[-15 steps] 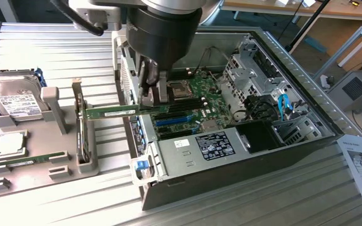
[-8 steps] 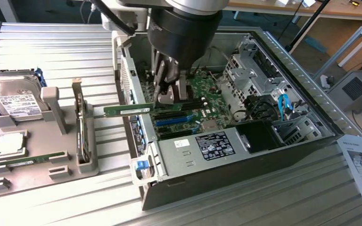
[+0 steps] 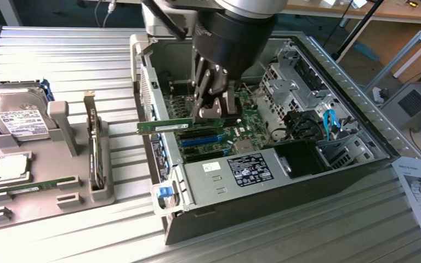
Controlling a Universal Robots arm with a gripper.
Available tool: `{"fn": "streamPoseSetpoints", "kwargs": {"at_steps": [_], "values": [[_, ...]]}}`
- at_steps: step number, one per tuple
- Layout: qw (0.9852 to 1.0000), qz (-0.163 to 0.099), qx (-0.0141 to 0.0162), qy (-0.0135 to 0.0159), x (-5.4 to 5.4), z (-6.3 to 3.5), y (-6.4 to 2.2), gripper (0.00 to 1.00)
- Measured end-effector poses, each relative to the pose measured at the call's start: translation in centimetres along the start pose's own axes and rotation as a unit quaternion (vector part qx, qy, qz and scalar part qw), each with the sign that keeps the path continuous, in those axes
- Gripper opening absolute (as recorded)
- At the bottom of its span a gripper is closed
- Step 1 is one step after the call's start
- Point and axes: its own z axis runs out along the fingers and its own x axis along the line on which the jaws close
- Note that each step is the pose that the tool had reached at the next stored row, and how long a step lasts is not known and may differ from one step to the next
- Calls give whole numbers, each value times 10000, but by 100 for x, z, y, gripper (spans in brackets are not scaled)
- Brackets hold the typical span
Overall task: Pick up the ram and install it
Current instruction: 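Pick up the ram and move it above insertion slot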
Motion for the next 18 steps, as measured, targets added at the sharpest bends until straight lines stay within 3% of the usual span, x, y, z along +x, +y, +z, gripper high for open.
{"fn": "streamPoseSetpoints", "kwargs": {"at_steps": [18], "values": [[10000,0,-7,1,-21,-17,-519,12]]}}
